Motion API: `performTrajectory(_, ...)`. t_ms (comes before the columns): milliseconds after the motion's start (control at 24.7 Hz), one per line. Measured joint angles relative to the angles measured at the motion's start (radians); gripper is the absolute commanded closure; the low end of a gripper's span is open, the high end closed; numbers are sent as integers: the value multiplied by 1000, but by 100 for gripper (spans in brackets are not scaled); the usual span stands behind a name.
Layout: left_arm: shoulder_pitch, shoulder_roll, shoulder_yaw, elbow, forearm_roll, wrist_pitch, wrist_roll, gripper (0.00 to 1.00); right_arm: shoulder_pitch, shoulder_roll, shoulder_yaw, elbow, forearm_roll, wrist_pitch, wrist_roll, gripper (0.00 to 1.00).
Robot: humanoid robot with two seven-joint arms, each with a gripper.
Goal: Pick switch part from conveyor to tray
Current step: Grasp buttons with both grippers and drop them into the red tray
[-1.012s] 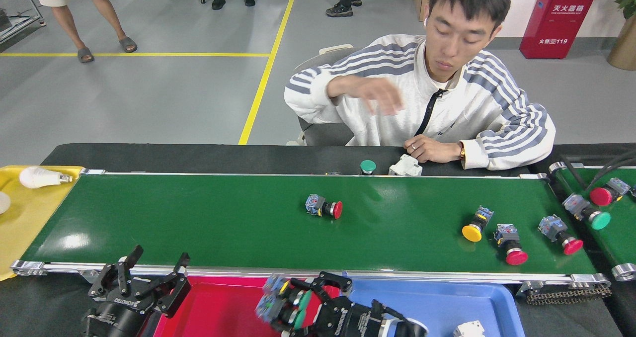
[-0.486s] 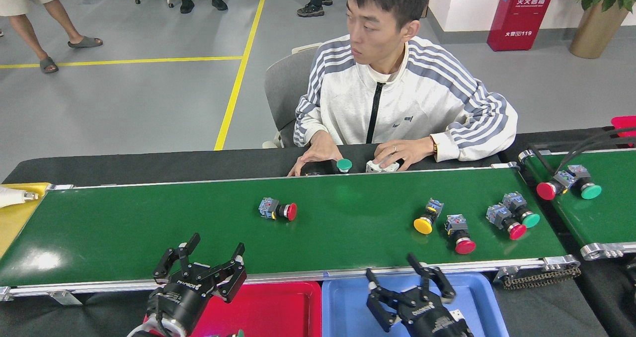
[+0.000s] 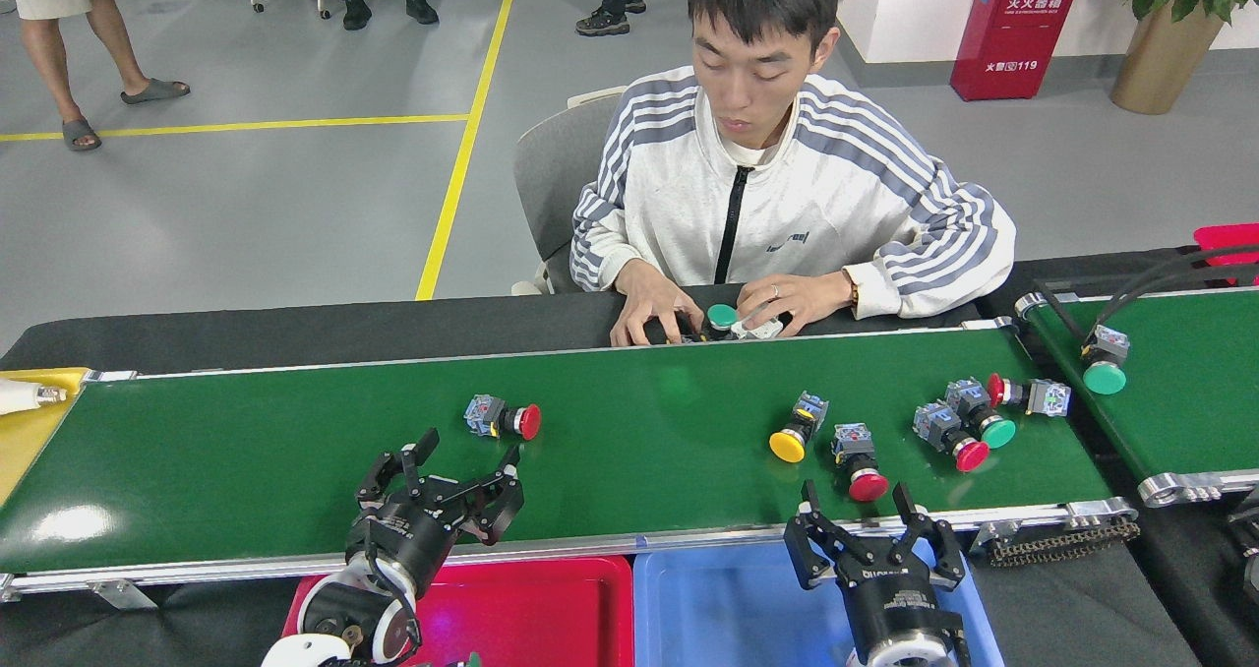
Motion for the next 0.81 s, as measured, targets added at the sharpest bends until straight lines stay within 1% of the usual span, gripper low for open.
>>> performTrajectory(121, -54, 0, 3, 81, 0, 16, 0, 0, -53, 0, 8, 61, 1, 3, 23, 2)
performTrajectory(162, -70, 0, 4, 105, 0, 18, 0, 0, -70, 0, 18, 84, 1, 5, 30, 8)
performTrajectory(202, -82, 0, 5, 126, 0, 21, 0, 0, -84, 1, 30, 103, 1, 14, 38, 25)
performTrajectory(283, -101, 0, 7, 171, 0, 34, -1, 0, -108, 0, 60, 132, 1, 34, 51, 72)
performTrajectory(364, -124, 0, 7, 215, 0, 51, -4, 0, -113, -12, 92, 146, 0, 37, 57, 85)
performTrajectory(445, -147, 1, 9, 254, 0, 69, -4, 0, -116, -29, 103, 147, -4, 39, 59, 89)
performTrajectory(526, -173, 5, 9, 292, 0, 87, -3, 0, -118, -33, 104, 147, -6, 46, 60, 93)
performTrajectory(607, -202, 8, 11, 328, 0, 101, 1, 0, -118, -33, 104, 147, -7, 17, 63, 97)
performTrajectory(688, -217, 11, 21, 348, 1, 106, 3, 0, -117, -33, 105, 136, -7, -41, 62, 98)
performTrajectory(810, -218, 11, 60, 360, 2, 111, 4, 1, -95, -33, 146, 77, -7, -160, 48, 98)
